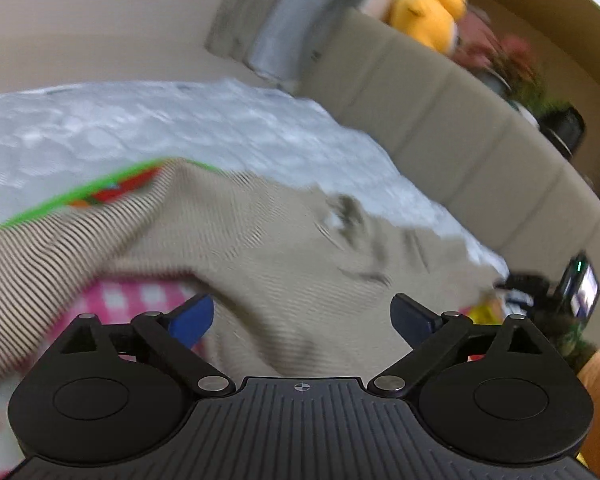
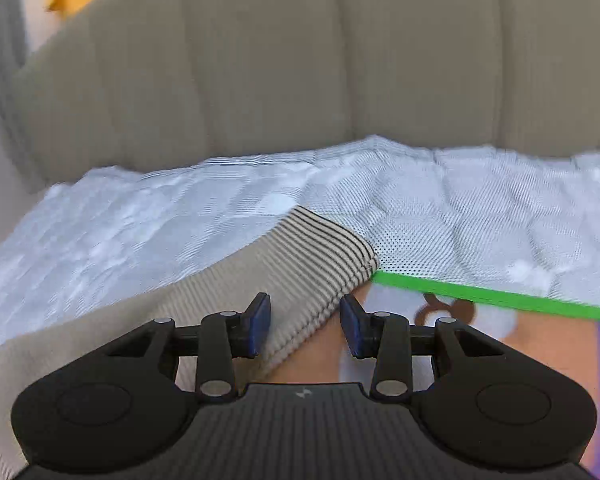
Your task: Fold clothes
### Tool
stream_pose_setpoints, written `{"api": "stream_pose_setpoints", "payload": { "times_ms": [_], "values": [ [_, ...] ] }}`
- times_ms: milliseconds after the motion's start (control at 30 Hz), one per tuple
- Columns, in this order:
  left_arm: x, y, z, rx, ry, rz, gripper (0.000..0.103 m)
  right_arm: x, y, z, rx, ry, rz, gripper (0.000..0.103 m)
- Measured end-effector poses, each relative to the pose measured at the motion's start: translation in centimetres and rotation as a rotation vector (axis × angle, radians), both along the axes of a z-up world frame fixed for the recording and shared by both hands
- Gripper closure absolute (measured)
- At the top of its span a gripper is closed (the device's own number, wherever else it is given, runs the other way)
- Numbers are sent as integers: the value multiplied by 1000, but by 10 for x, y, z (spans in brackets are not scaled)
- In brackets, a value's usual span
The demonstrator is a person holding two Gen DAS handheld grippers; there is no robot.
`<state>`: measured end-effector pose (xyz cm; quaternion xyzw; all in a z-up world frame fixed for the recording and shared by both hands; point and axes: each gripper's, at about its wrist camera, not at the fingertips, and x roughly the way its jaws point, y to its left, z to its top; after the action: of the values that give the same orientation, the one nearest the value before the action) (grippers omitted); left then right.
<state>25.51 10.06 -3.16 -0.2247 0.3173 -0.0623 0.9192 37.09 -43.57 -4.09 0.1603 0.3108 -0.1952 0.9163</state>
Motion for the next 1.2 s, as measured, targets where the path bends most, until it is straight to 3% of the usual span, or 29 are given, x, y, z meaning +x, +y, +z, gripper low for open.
{"api": "stream_pose_setpoints", "payload": {
  "times_ms": [67, 133, 167, 200, 233, 567, 700, 767, 900, 1067, 1200],
  "values": [
    [1, 7, 3, -15, -12, 27, 1, 10, 0, -4, -12, -16, 20, 57],
    [3, 8, 2, -19, -11, 41, 0, 21, 1, -8, -23, -31, 40, 57],
    [4, 8, 1, -17, -5, 44, 0, 26, 1, -10, -29, -39, 50, 69],
    [6, 7, -2, -8, 5, 44, 0, 31, 1, -12, -35, -47, 61, 92],
    [8, 5, -4, 1, 16, 43, 0, 31, 4, -7, -57, -52, 95, 94],
    [-1, 24, 3, 45, 47, 137, 0, -40, 56, 110, -349, -256, 311, 95],
    [-9, 39, 13, 68, 84, 179, 0, -64, 105, 145, -448, -299, 426, 95],
    [-14, 49, 19, 72, 98, 196, 0, -70, 135, 159, -450, -320, 476, 95],
    [-26, 66, 35, 94, 107, 206, 0, -72, 194, 172, -480, -333, 567, 95],
    [-36, 82, 42, 205, 151, 201, 0, -71, 275, 161, -513, -302, 714, 94],
    [-49, 102, 51, 155, 149, 214, 0, -73, 331, 134, -532, -258, 821, 94]
  ]
}}
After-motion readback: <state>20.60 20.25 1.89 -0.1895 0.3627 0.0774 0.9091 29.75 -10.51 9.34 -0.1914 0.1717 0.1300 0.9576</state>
